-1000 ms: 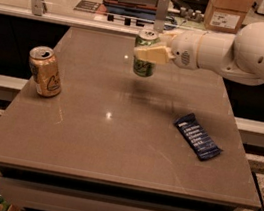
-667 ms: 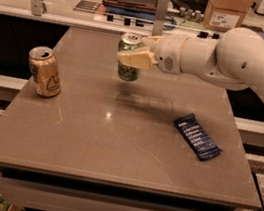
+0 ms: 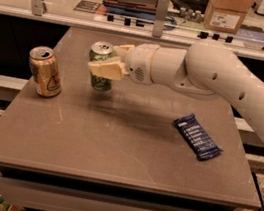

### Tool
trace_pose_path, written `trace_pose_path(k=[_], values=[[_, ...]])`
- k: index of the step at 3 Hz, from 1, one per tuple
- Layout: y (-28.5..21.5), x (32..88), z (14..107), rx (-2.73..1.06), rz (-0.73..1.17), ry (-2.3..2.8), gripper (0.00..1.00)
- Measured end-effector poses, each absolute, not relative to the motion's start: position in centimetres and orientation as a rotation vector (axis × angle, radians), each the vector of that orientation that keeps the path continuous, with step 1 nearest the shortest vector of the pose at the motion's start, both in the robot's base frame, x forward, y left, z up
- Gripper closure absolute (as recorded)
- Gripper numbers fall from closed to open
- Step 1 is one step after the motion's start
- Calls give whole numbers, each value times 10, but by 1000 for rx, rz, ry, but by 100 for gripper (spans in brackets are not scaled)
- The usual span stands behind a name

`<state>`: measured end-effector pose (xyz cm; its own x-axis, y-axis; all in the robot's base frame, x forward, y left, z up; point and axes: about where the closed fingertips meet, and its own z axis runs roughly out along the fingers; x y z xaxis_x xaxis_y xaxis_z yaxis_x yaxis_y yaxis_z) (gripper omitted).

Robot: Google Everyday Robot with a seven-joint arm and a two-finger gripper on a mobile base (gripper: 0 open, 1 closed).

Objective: Move green can near orange can

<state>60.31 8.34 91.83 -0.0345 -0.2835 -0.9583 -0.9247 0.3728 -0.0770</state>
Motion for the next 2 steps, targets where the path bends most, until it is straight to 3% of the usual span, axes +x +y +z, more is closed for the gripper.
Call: trace_pose_path(k=[2], values=[[129,573,904,-1123,817,1557,100]])
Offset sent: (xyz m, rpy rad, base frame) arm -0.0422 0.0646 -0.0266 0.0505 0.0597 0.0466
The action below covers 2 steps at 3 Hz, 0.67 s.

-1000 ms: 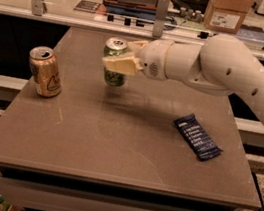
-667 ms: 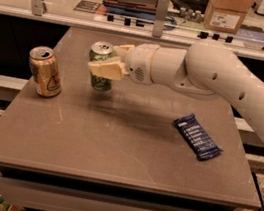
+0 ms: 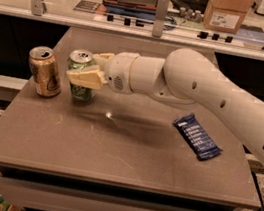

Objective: Move green can near orange can

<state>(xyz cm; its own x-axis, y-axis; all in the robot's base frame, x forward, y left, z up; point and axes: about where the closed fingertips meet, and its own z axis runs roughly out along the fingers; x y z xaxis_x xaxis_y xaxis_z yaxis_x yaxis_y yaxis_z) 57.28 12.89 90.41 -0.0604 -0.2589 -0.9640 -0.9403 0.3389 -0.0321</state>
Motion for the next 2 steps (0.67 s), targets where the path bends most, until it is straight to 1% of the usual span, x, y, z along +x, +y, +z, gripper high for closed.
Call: trace_pose_path(k=[1,2], values=[[140,569,892,-1124,823,1540,83],[142,568,894,-1128,824,1538,60]])
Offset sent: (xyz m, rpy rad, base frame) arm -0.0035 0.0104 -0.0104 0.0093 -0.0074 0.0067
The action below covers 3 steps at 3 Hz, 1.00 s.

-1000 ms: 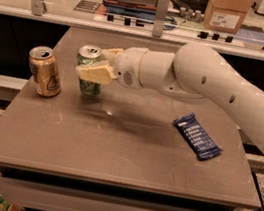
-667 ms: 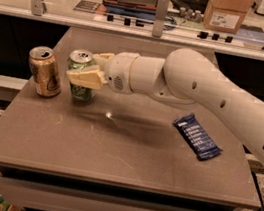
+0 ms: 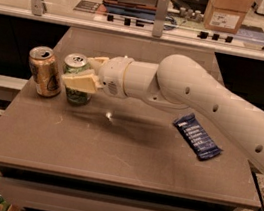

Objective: Move green can near orange can

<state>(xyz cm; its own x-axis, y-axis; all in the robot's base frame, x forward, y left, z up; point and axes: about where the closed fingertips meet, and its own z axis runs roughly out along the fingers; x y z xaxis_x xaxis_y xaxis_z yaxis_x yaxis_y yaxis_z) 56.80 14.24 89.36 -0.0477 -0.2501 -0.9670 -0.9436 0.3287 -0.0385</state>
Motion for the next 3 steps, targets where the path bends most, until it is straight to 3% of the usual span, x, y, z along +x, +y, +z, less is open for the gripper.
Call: trace_pose_path(k=[2,3], values=[[146,566,895,-1135,827,1533,13],[148,565,895,-1138,828,1531,0]])
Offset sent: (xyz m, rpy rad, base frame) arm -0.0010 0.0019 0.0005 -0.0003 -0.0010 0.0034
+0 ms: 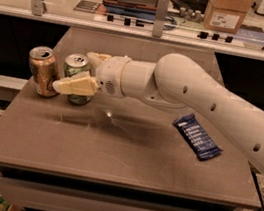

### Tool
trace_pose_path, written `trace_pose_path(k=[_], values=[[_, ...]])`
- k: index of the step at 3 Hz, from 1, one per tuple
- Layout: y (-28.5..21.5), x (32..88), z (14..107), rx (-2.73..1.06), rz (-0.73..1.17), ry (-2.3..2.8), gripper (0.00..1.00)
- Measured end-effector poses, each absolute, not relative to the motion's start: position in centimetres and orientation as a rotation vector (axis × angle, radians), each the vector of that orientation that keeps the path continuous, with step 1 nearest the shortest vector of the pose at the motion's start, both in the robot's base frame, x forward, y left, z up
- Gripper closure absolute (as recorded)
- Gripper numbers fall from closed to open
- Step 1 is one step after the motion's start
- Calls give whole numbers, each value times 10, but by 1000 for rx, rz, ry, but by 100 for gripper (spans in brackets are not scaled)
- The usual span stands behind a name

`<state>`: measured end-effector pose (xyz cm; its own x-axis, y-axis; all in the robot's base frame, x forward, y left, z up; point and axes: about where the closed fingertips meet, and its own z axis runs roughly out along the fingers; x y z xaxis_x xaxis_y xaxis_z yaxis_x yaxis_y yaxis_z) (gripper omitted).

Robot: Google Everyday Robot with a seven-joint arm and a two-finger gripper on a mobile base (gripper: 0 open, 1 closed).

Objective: Move green can near orange can

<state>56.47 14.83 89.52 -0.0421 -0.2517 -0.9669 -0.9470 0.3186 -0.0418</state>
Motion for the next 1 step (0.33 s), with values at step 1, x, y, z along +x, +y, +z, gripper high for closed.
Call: trace_pose_path(k=[1], values=[[148,565,895,-1139,828,1531,0]])
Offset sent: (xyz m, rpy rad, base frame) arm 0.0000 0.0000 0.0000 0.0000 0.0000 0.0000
